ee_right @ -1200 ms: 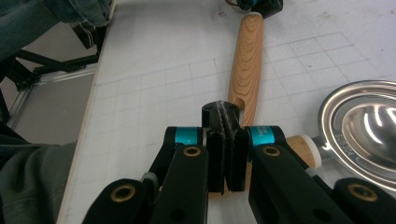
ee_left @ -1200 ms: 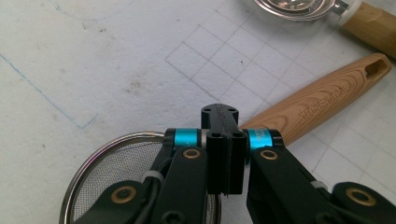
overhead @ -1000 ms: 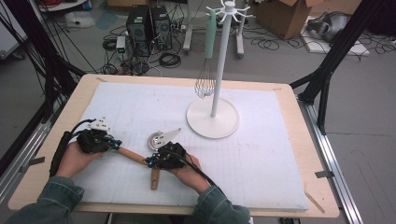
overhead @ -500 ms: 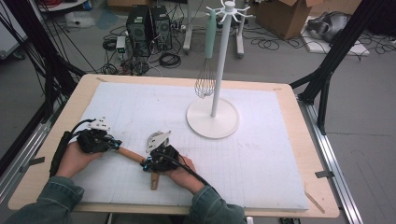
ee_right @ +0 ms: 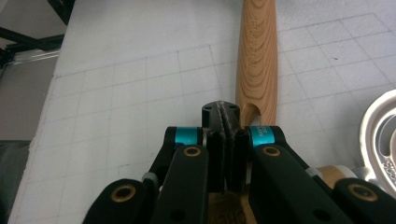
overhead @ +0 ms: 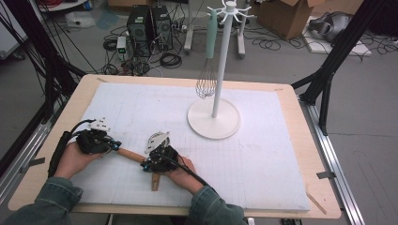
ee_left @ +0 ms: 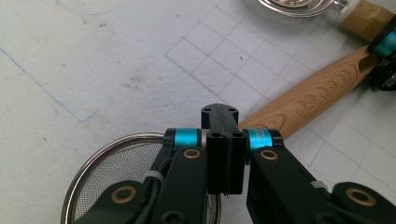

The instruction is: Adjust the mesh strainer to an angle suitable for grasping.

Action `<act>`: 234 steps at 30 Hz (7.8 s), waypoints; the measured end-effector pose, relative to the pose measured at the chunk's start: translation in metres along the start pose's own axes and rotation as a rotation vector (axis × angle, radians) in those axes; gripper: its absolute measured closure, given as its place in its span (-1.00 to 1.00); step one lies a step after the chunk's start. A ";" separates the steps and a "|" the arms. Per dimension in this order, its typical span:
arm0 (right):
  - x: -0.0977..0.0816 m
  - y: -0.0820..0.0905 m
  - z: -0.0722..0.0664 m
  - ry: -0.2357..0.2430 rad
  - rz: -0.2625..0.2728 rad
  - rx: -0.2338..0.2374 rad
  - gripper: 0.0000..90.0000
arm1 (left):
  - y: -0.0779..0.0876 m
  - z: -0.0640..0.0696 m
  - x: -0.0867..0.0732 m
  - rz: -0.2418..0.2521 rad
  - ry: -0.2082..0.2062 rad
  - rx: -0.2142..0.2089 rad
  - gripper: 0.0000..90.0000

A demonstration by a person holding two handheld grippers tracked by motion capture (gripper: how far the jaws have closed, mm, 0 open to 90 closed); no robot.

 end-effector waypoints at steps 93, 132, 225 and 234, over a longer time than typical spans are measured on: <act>-0.056 0.179 0.029 -0.226 0.209 -0.257 -0.31 | 0.036 0.008 0.011 0.098 -0.165 -0.196 0.06; -0.090 0.218 0.031 -0.270 0.228 -0.316 -0.35 | 0.001 0.003 -0.004 -0.039 -0.223 -0.292 0.14; -0.051 0.196 0.022 -0.237 0.322 -0.236 -0.48 | -0.004 0.052 0.061 0.116 -0.289 -0.408 0.56; -0.041 0.186 0.020 -0.224 0.326 -0.211 -0.48 | -0.012 0.063 0.075 0.139 -0.293 -0.430 0.56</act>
Point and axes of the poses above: each handheld gripper's, and its own axes: y roughly backward along the jaws, x roughly out of its top, z roughly to its right, the point moved 1 cm from there along -y, roughly forward along the jaws, and after that the axes turned 8 degrees about z, right-handed, at the moved point
